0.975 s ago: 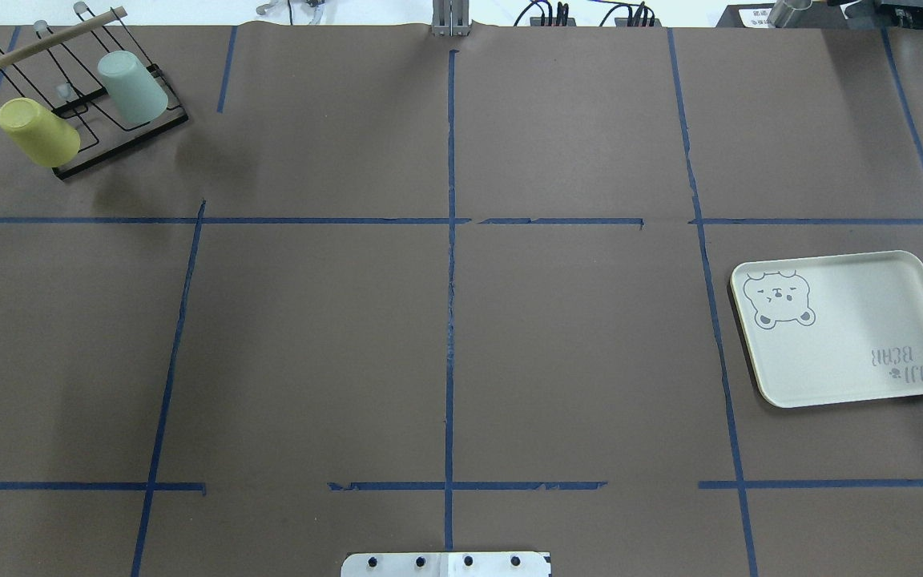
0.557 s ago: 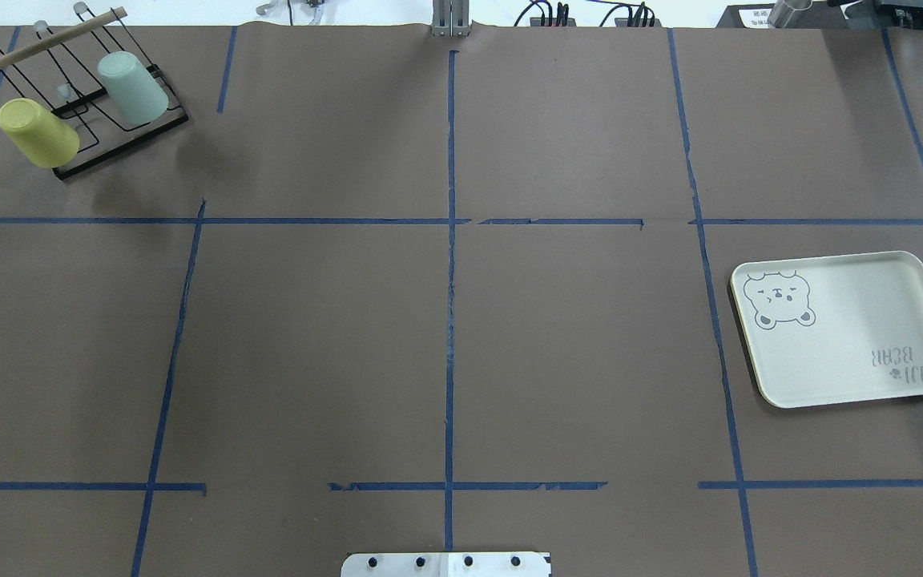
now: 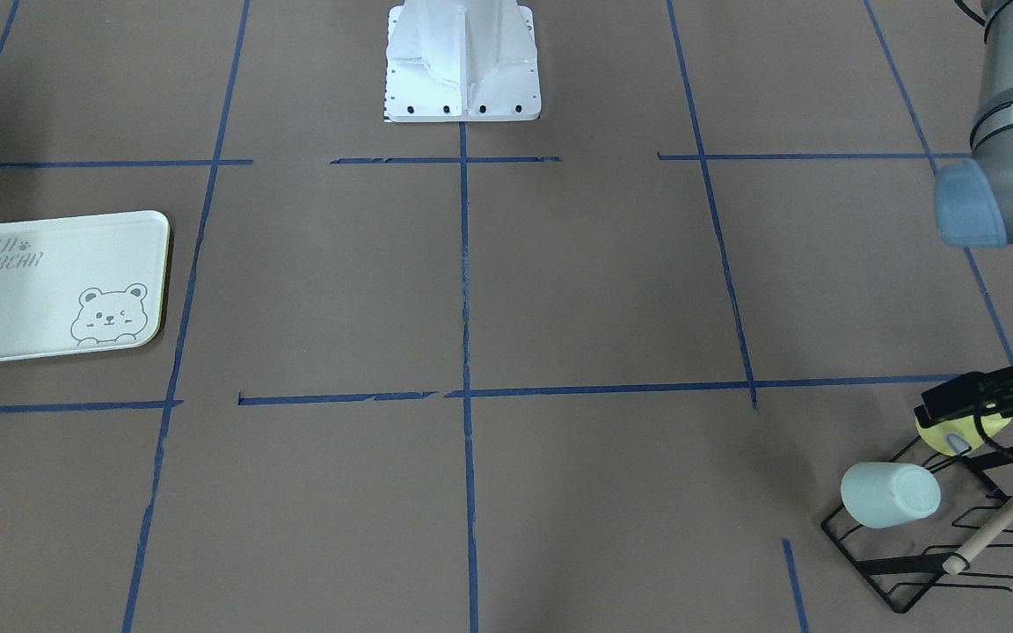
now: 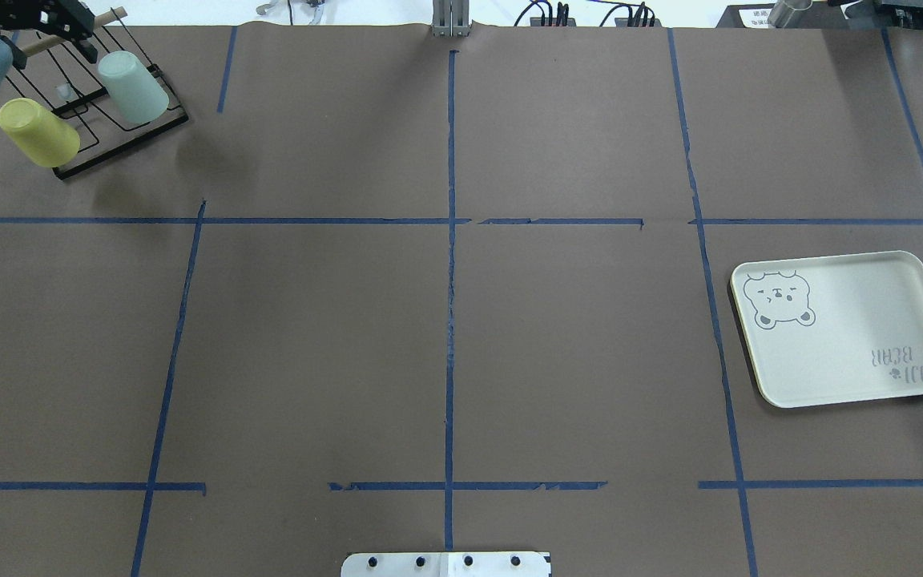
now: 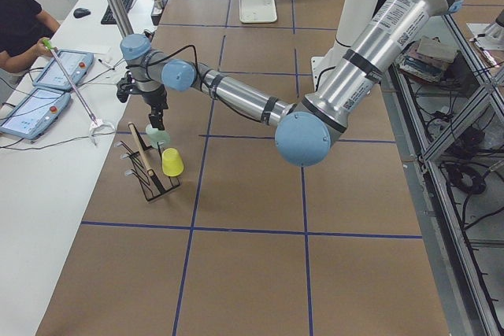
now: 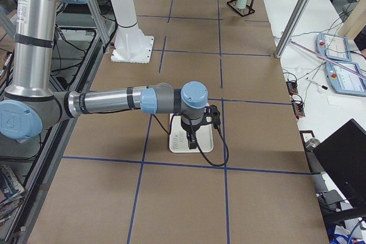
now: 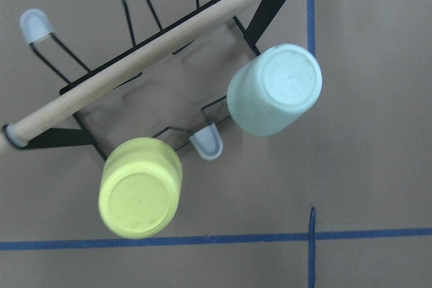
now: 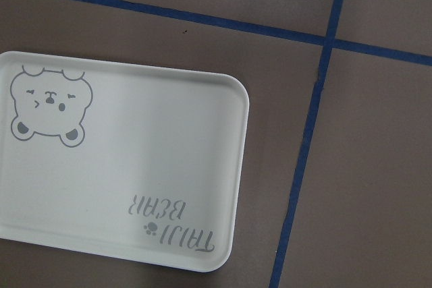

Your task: Left arm grabs green cup and hands to right arm on tray

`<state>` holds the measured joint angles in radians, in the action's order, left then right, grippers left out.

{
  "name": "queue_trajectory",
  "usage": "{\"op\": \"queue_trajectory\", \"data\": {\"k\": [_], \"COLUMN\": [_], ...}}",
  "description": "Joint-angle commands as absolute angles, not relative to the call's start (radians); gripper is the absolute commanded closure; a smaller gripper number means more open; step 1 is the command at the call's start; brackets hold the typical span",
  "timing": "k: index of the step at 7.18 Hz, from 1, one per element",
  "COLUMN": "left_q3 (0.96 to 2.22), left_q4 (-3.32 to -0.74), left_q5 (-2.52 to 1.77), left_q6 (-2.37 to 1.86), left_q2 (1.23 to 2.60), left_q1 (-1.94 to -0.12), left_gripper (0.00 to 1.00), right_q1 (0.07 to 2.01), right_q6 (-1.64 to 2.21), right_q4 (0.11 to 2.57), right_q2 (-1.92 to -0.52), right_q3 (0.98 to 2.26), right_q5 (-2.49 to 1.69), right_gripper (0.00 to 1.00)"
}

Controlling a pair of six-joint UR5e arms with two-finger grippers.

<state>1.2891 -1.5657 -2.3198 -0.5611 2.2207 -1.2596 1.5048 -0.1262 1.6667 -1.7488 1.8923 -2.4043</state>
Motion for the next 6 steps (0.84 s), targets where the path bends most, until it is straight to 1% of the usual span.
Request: {"op": "queue_trajectory", "data": {"k": [1, 3, 6], "left_q3": [1.128, 1.056, 1.022], "left_q4": [-1.649, -1.707, -1.778], "left_q5": [-2.278, -2.240, -2.165], "left_q6": [-0.578, -0.581, -0.647], "left_q2": [2.307, 2.336, 2.335], "left_q1": [-1.241, -1.223, -1.164], "left_gripper": [0.00, 0.00, 0.00], "right_q1": [1.505, 1.505, 1.505], "right_q6": [-0.127, -0.130, -0.132], "right_q4": [1.651, 1.651, 1.649], "right_q2": [-1.762, -1.770, -1.778], "right_q3": [1.893, 1.891, 1.891], "right_q5": [-2.405, -2.413, -2.414], "right_gripper": [0.00, 0.00, 0.00]}}
